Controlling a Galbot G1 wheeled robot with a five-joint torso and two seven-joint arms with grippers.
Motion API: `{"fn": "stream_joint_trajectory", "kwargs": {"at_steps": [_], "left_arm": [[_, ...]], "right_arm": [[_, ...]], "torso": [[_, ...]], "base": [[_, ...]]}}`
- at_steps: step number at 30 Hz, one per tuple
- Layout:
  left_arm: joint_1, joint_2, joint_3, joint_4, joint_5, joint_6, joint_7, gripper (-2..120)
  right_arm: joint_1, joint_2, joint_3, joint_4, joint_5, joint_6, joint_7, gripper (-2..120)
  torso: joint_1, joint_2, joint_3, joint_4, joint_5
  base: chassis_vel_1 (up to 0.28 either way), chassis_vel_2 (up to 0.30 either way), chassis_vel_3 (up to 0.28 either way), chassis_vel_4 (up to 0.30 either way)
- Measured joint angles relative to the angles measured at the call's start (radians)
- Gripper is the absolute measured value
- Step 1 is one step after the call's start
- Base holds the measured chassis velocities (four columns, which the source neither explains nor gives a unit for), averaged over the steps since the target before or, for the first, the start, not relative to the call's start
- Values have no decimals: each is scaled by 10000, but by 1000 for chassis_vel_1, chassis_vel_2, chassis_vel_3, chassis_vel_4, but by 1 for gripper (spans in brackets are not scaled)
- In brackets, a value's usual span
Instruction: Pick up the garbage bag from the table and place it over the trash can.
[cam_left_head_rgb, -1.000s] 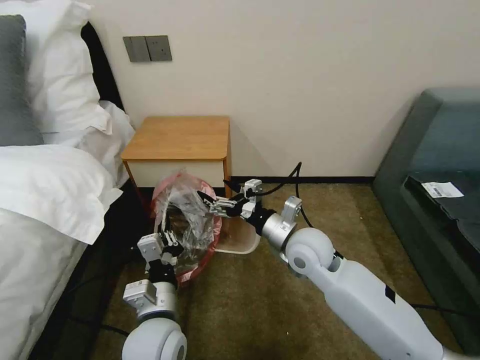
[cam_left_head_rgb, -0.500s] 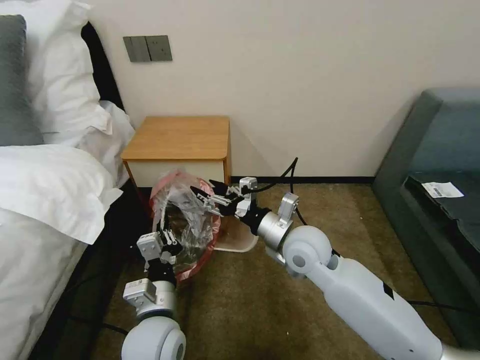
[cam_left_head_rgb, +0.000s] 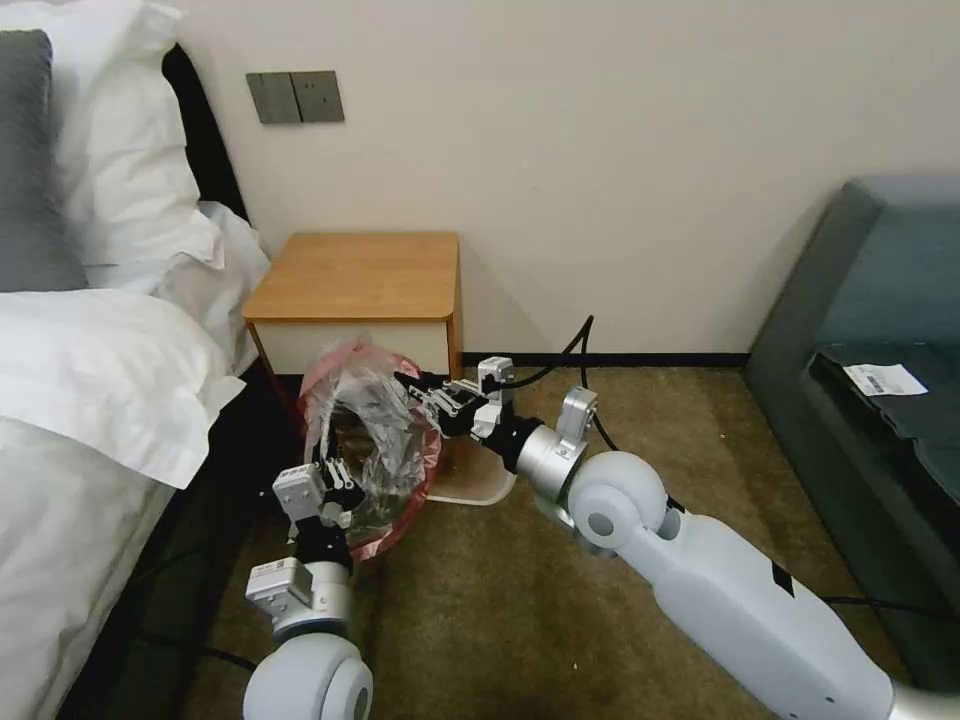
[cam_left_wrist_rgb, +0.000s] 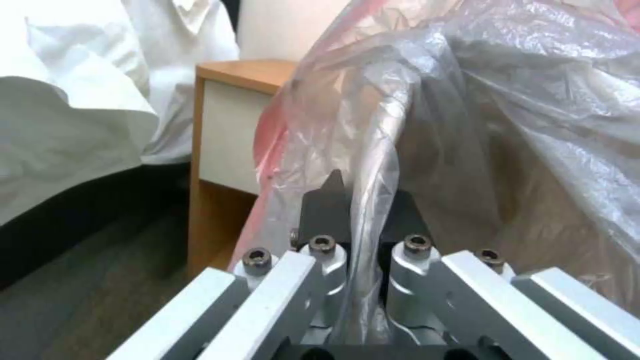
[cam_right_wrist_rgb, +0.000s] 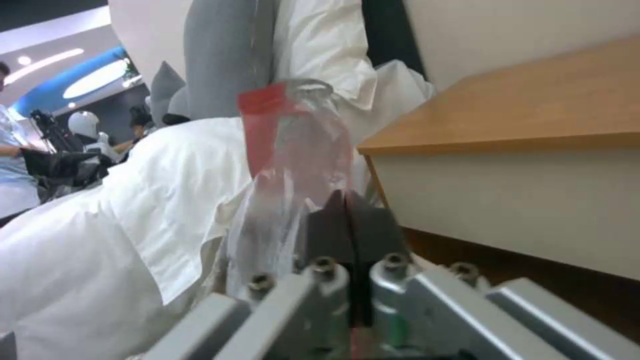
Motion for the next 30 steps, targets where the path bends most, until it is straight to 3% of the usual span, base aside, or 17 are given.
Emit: {"fn": "stream_joint_trajectory", "kwargs": {"at_steps": [13, 30], "left_arm": [[261, -4, 5, -353, 135, -120, 0, 3], [670, 404, -210, -1143, 218, -322, -86, 3]], "right_arm": [[-67, -63, 212, -51, -161, 35, -42, 0], [-958, -949, 1385, 269, -185, 89, -293, 0]], "torso": [[0, 0, -1, 0, 1], [0, 0, 0, 0, 1]], "base": [[0, 0, 0, 0], [0, 0, 0, 0]]}}
